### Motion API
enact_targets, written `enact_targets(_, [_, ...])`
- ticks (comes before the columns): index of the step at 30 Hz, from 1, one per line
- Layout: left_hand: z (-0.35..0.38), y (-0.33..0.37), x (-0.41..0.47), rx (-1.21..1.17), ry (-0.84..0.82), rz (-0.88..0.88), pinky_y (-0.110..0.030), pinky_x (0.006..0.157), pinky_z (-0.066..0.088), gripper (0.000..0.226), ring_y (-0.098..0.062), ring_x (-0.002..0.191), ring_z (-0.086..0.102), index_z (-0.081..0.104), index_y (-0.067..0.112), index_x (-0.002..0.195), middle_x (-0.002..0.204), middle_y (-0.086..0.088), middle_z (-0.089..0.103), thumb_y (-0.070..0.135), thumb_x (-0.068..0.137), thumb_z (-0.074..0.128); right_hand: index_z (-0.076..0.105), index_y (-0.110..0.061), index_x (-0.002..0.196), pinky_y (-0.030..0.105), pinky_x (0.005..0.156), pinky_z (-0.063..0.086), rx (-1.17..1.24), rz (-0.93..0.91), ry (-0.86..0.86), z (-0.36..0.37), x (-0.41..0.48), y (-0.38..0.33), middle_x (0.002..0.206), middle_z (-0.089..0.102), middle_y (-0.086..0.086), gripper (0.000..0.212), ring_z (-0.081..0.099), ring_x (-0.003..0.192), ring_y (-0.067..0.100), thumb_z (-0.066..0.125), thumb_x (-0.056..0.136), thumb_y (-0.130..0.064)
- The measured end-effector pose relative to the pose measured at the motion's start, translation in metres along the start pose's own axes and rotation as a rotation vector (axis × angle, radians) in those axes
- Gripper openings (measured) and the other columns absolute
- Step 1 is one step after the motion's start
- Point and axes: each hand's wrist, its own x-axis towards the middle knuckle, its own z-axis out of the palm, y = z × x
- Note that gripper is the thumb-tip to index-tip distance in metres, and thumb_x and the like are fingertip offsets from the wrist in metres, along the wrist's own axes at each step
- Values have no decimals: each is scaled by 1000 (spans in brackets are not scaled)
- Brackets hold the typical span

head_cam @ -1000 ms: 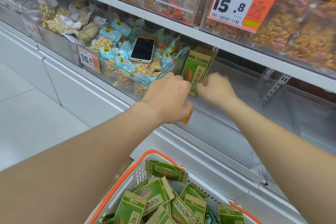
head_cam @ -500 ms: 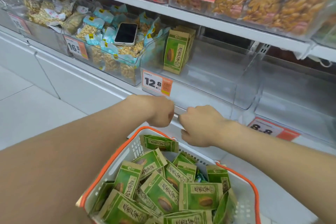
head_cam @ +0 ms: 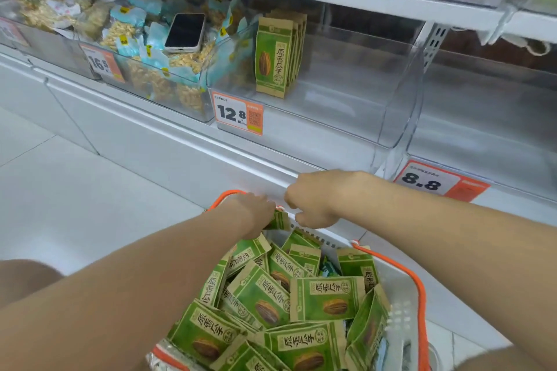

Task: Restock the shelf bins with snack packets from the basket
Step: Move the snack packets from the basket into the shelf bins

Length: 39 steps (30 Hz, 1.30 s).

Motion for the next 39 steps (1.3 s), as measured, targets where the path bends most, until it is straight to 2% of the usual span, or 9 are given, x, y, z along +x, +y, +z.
enact_targets(4, [6, 4, 9, 129, 112, 85, -32, 83, 49, 65, -25, 129, 49, 23, 1, 159, 159, -22, 25, 1, 100, 49, 61, -19, 124, 31, 53, 38, 11, -24, -22, 1, 1, 3, 111, 60, 7, 27, 63, 89, 29, 49, 102, -26])
enact_targets(10, [6, 10, 12, 277, 143, 70, -35, 75, 43, 47, -28, 122, 66, 46, 18, 149, 138, -6, 62, 3, 104, 51, 61, -20, 132, 38, 72, 54, 11, -24, -25, 5, 3, 8, 121, 62, 6, 35, 65, 101, 32, 52, 101, -33])
enact_targets(14, [1, 3, 9, 245, 168, 56, -38, 84, 49, 45, -29, 118, 67, 49, 24, 146, 132, -4, 66, 13, 103, 54, 61, -21, 133, 38, 71, 54, 19, -11, -22, 3, 1, 11, 122, 62, 7, 36, 66, 101, 31, 50, 101, -33])
enact_targets(16, [-1, -1, 6, 121, 167, 61, -37, 78, 44, 35, -30, 115, 67, 52, 23, 139, 128, -6, 66, 18, 104, 52, 62, -20, 132, 41, 75, 57, 26, -11, -15, 0, -3, 10, 121, 63, 7, 36, 66, 100, 31, 50, 101, -32])
enact_targets(19, [-8, -11, 0, -156, 194, 58, -36, 76, 49, 9, -33, 96, 64, 53, 21, 99, 108, -9, 66, 29, 98, 56, 65, -15, 116, 38, 70, 55, 37, -25, 26, -7, -10, 9, 108, 63, 9, 25, 66, 93, 31, 50, 100, -27])
enact_targets(21, [-18, -21, -9, -324, 155, 48, -42, 78, 55, 25, -30, 87, 59, 43, 24, 85, 92, -4, 59, 32, 89, 66, 65, -14, 116, 37, 69, 53, 53, -38, 73, -12, -18, 8, 106, 63, 9, 23, 66, 91, 32, 50, 100, -22])
enact_targets(27, [-70, -32, -62, -639, 136, 185, -40, 85, 53, 36, -27, 98, 63, 48, 25, 110, 109, -3, 64, 21, 86, 76, 64, -14, 102, 41, 82, 54, 222, -160, 303, -18, -36, 9, 97, 67, 2, 20, 62, 97, 27, 68, 93, -31])
enact_targets(33, [-101, -55, -109, -1036, 143, 236, -47, 98, 54, 46, -17, 94, 72, 50, 18, 116, 101, -1, 79, 21, 86, 85, 45, -22, 103, 18, 60, 34, 523, -142, 488, -25, -57, 3, 82, 51, -16, 48, 49, 77, 6, 80, 85, -51])
enact_targets(39, [-130, -75, -143, -1162, 520, 126, -41, 88, 58, 36, -22, 90, 77, 73, 21, 105, 92, -3, 80, 48, 84, 84, 55, -28, 127, 27, 60, 41, 942, -59, 640, -38, -70, 2, 73, 62, -4, 43, 53, 61, 3, 75, 92, -46])
